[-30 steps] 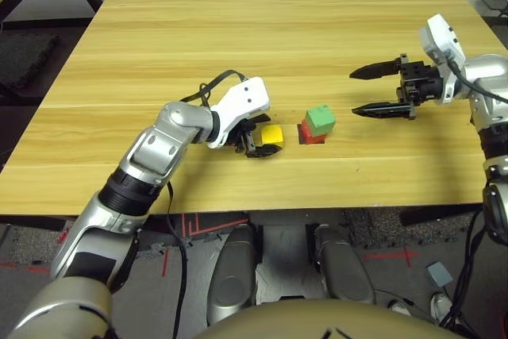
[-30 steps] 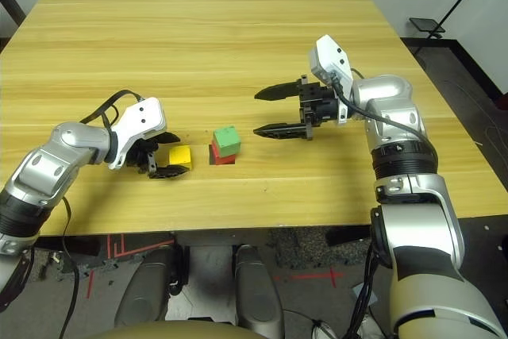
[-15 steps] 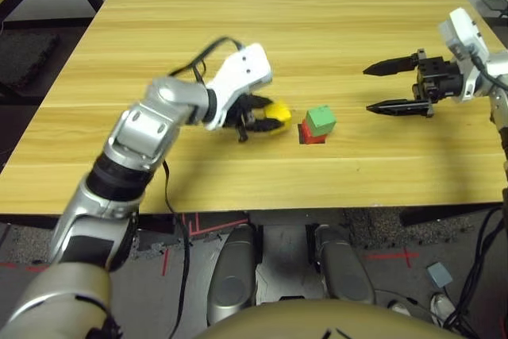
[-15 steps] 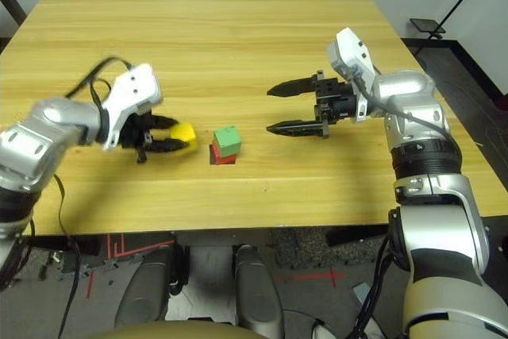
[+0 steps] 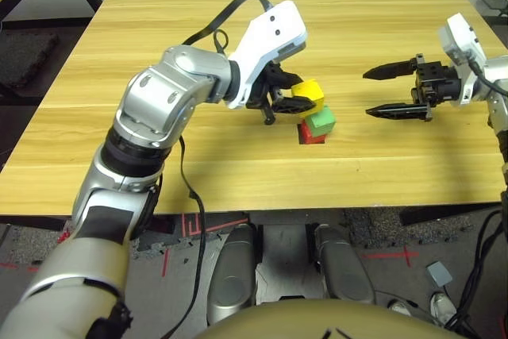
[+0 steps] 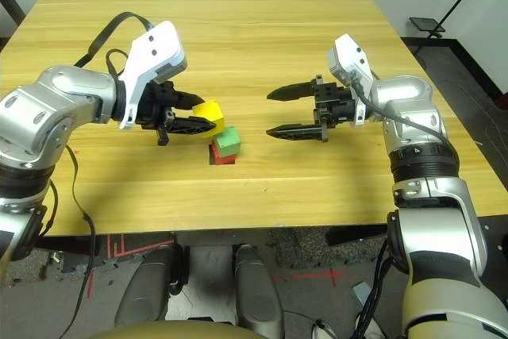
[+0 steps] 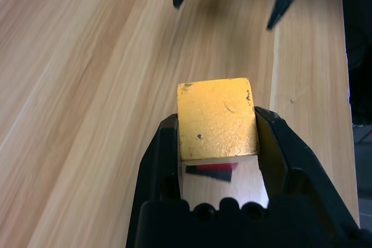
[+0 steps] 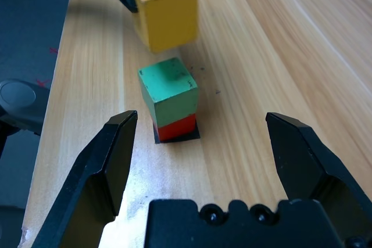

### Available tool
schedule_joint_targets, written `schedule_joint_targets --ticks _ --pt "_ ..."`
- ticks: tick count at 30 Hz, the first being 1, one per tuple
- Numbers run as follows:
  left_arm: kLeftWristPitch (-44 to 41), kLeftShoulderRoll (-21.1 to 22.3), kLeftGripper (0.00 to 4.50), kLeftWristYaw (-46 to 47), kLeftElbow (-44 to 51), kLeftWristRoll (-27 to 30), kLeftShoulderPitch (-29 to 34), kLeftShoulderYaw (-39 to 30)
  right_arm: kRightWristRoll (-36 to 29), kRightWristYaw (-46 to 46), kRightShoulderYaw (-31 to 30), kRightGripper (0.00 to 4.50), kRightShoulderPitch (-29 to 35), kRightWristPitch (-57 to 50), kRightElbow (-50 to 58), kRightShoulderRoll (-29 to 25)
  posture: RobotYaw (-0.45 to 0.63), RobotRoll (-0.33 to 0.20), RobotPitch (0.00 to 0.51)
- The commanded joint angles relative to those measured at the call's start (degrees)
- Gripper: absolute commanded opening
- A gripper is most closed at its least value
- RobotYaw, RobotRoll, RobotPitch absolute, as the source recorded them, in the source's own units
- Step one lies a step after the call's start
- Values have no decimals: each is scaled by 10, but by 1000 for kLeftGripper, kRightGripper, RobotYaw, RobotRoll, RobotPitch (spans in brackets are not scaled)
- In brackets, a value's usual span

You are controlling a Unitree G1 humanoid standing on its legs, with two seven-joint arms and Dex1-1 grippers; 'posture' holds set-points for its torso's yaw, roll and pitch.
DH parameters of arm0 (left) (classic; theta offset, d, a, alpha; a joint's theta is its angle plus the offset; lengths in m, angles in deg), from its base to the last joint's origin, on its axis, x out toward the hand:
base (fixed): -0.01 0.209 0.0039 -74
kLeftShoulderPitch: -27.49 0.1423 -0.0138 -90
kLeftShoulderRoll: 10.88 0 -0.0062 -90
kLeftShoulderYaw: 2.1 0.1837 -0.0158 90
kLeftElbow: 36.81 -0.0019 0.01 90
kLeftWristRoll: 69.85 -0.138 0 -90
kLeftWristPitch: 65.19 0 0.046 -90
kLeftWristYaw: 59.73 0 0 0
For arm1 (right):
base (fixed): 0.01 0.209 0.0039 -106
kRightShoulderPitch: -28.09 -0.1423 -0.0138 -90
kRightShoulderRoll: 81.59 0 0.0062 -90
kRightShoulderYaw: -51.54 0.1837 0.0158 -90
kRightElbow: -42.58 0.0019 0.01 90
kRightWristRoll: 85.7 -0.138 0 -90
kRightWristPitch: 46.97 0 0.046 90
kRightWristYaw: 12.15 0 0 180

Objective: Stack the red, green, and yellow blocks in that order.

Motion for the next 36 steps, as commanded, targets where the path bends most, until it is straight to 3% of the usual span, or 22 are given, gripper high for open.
schedule_joint_targets --ticks 1,7,34,35,36 --pt "13 -10 1900 7 -17 -5 -11 18 -3 -4 14 4500 11 -4 13 0 146 60 140" --pt "23 -27 1900 20 -28 -14 -14 35 1 -2 24 4500 21 -7 20 2 139 64 144" --pt "52 -23 1900 18 -37 -36 12 84 -1 12 40 4500 43 -27 45 7 118 71 171" --pt "52 -25 2619 16 -37 -35 13 85 -1 12 41 4500 44 -28 46 6 117 70 171" --pt "52 -29 2814 16 -36 -32 14 82 0 11 42 4500 46 -29 47 5 117 68 172"
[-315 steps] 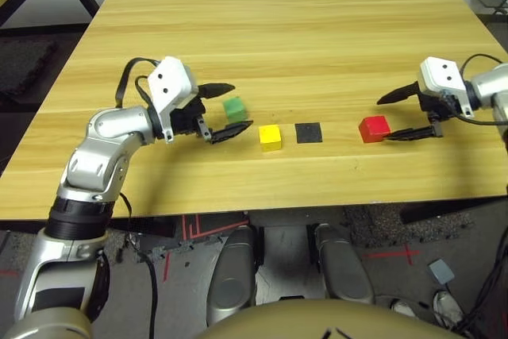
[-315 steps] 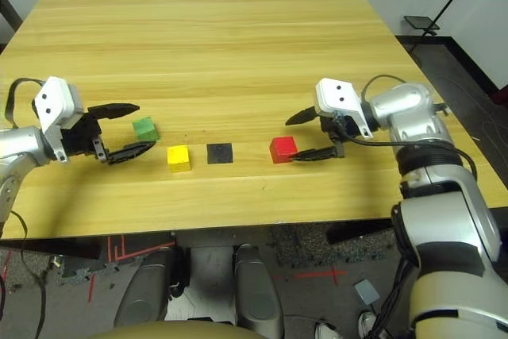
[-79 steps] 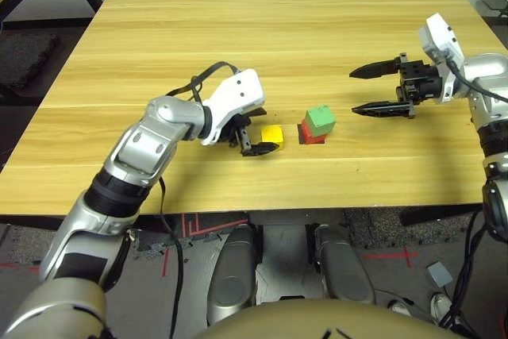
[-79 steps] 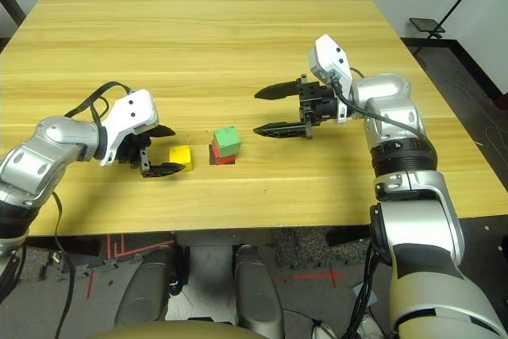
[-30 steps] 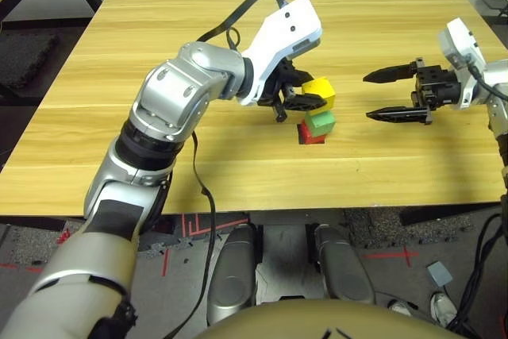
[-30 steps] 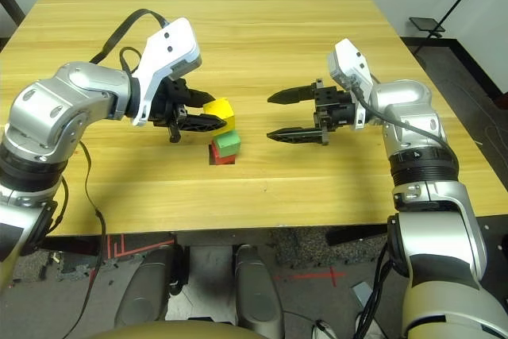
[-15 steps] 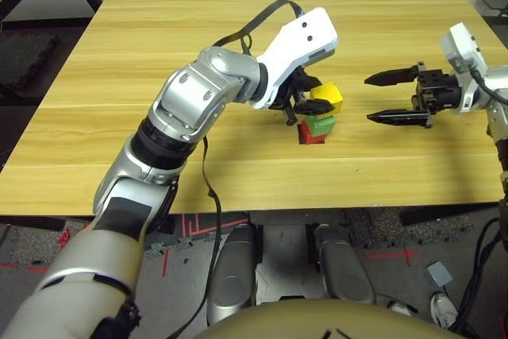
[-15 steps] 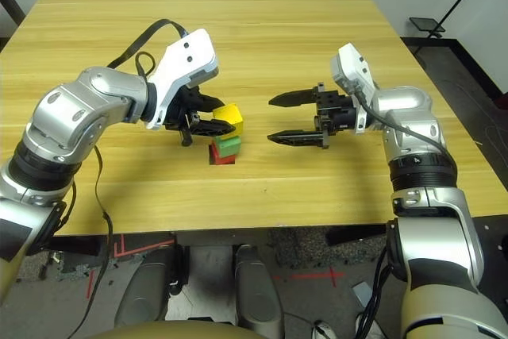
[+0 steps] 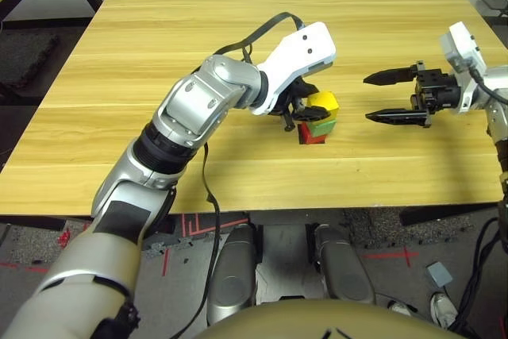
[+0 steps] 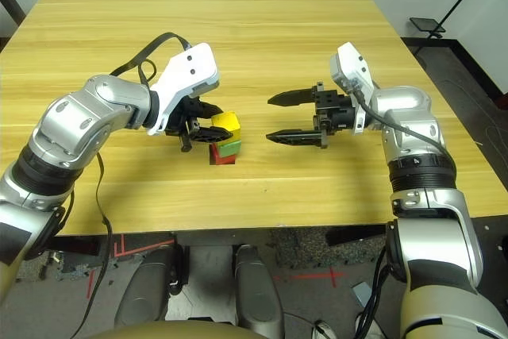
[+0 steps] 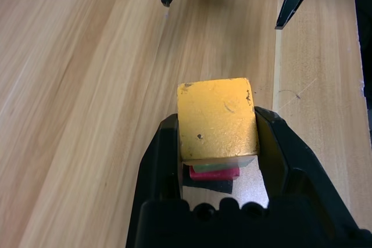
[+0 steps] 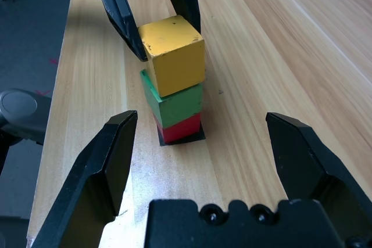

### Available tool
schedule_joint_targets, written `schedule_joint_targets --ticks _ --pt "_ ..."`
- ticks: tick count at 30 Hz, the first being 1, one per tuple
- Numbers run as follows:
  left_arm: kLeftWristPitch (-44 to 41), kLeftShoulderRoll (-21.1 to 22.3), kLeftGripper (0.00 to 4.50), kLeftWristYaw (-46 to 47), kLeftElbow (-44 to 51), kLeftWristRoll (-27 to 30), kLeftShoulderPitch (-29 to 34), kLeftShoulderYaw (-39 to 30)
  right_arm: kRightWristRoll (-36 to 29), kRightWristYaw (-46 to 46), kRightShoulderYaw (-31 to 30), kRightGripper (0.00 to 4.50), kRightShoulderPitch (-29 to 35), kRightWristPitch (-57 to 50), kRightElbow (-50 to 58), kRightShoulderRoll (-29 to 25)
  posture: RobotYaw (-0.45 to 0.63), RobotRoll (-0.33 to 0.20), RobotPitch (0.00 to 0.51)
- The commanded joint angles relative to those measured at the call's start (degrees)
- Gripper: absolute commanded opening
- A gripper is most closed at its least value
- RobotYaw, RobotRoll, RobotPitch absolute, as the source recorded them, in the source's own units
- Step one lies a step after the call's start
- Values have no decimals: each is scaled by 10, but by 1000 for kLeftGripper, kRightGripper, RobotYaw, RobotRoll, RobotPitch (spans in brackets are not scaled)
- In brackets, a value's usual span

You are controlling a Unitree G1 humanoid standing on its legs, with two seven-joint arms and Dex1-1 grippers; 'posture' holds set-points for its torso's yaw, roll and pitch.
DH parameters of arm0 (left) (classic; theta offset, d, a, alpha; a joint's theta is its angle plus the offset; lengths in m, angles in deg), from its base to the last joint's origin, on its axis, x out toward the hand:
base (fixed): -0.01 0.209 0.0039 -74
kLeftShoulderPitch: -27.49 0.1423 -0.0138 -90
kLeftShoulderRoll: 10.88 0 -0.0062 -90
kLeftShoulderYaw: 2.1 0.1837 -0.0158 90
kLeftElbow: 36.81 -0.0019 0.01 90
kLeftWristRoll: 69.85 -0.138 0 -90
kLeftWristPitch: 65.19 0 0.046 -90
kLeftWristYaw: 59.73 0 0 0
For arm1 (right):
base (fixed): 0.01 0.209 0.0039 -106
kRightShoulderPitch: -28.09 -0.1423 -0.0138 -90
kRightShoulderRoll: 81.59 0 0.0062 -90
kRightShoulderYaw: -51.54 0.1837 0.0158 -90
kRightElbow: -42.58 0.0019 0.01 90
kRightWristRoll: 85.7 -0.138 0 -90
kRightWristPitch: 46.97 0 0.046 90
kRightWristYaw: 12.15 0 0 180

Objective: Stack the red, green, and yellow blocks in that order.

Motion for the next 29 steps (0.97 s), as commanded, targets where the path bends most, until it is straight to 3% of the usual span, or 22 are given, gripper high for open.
schedule_joint_targets --ticks 1,5,11,14,19,22,29 --pt "5 -13 3207 -3 1 4 8 4 0 0 12 4500 11 -5 9 -7 119 61 168" --pt "-5 -51 4488 23 18 52 -3 -96 3 -1 24 4500 0 -7 -13 -19 125 41 160" --pt "-13 -119 4488 179 34 87 -23 -313 -6 87 99 4500 -64 -9 -142 -32 139 3 144" --pt "45 -132 4488 262 57 65 45 -396 0 168 147 4500 -68 32 -219 -38 135 -8 144" --pt "183 -134 4488 302 57 32 212 -437 -2 291 219 4500 -53 116 -307 -42 113 -26 154" --pt "313 -121 4488 271 17 -3 313 -424 0 356 251 4500 -30 166 -339 -50 95 -41 160" --pt "457 -113 4488 291 -80 -24 370 -442 1 409 282 4500 10 208 -375 -57 101 -40 151"
